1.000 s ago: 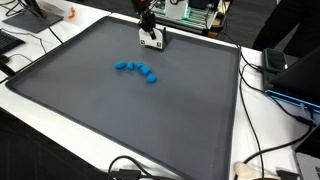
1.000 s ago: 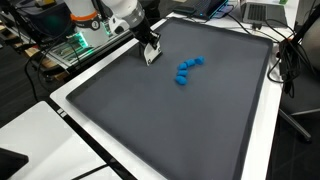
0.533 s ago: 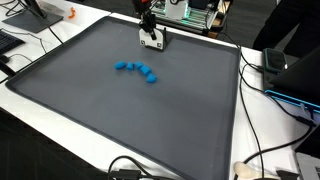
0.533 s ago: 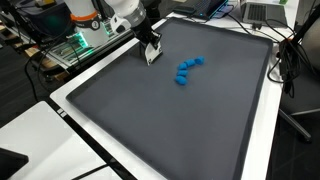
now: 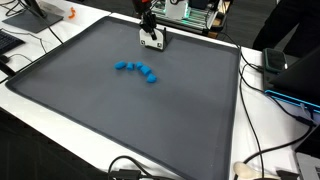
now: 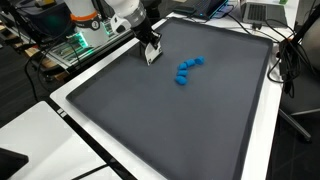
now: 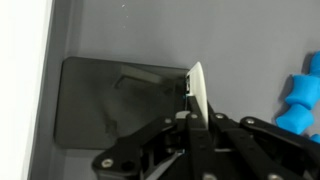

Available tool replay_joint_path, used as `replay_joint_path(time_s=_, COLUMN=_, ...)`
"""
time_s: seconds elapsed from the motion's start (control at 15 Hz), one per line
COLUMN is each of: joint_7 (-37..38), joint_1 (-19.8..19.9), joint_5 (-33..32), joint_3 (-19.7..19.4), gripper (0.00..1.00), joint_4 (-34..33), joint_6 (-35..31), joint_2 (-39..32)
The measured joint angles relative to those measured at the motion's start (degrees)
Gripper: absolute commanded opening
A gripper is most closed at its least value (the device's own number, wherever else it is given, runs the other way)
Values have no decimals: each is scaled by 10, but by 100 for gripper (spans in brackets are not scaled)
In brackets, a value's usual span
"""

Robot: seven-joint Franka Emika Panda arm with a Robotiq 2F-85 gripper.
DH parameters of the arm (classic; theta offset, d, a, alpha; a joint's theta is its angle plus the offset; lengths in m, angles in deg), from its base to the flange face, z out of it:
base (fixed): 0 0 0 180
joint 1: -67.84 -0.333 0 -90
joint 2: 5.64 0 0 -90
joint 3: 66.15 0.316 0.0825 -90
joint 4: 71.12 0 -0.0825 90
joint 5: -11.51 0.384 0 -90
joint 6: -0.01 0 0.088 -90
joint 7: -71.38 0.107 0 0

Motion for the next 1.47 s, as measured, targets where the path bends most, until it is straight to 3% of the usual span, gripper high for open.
replay_joint_path(time_s=0.07, joint_7=0, joint_1=0, joint_5=0, joint_3=0, gripper=9, joint_4=0, joint_6=0, joint_2=0)
replay_joint_path(time_s=0.13, joint_7=0, joint_1=0, joint_5=0, joint_3=0, gripper=30, joint_4=0, joint_6=1, joint_2=0)
replay_joint_path(time_s=0.33, joint_7=0, joint_1=-2, joint_5=-1, joint_3=1, gripper=40, joint_4=2, joint_6=3, joint_2=-12)
replay_joint_path(time_s=0.87, joint_7=11, joint_1=-3, joint_5=-16, joint_3=1, gripper=99, joint_4=-2, joint_6=2, joint_2=-20)
replay_joint_path(time_s=1.47, joint_7=56, joint_1=-2, joint_5=-75, joint_3=1, gripper=100, joint_4=4, joint_6=3, joint_2=-12)
